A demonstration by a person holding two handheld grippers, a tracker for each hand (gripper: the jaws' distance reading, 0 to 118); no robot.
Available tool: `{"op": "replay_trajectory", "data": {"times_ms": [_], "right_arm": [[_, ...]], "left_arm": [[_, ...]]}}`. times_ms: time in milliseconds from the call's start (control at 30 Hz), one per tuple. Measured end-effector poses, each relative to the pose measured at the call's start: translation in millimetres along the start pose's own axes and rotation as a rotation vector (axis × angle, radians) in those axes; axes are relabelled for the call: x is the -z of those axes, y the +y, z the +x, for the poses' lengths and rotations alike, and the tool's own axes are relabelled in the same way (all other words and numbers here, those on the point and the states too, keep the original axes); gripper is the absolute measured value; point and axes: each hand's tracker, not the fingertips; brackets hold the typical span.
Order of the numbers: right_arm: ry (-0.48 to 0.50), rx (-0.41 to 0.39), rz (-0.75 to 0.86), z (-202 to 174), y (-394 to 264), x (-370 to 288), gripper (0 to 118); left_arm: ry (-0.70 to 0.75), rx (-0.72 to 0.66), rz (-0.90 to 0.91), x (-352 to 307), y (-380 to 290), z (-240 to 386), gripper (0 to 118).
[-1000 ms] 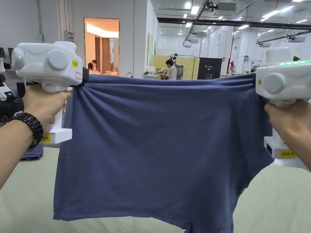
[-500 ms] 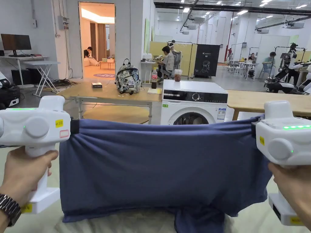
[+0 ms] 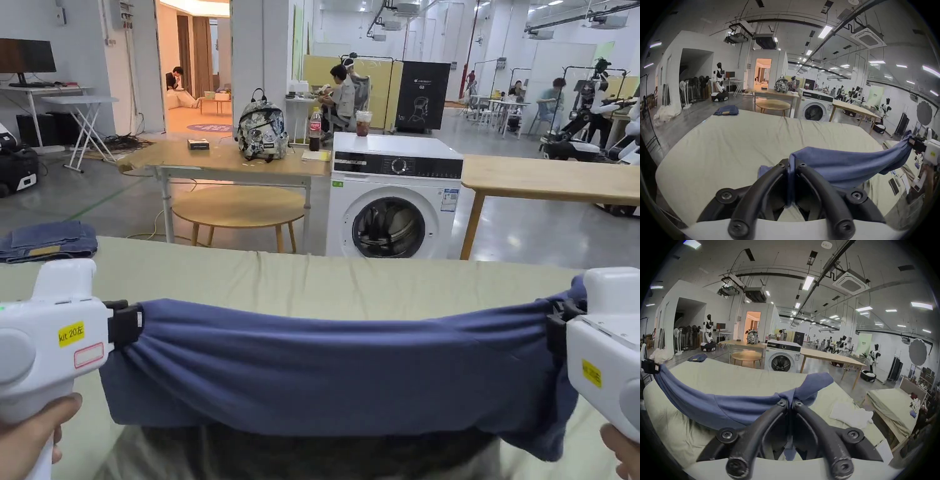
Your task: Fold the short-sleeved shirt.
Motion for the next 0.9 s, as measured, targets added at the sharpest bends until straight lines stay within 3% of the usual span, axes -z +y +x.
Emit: {"op": "replay_trajectory", "data": {"times_ms": [200, 700, 867, 900], "right_arm": [[0.014, -0.016, -0.115, 1.2, -47.9, -11.4, 2], [0.105, 0.021, -0.610, -28.5, -209.7, 43.3, 2], [0.098, 0.051, -0.631, -27.0, -231.6, 57.3, 4], [0.098, 0.062, -0.625, -27.3, -230.6, 56.5, 9]], "left_arm": [[0.002, 0.003, -0.080, -9.7, -47.9, -5.1, 1], [0.081, -0.062, -0.477, 68.1, -192.7, -32.9, 1], [0.103, -0.081, -0.522, 80.8, -211.8, -39.7, 1], [0.104, -0.089, -0.518, 79.8, -213.4, -38.3, 2]]}}
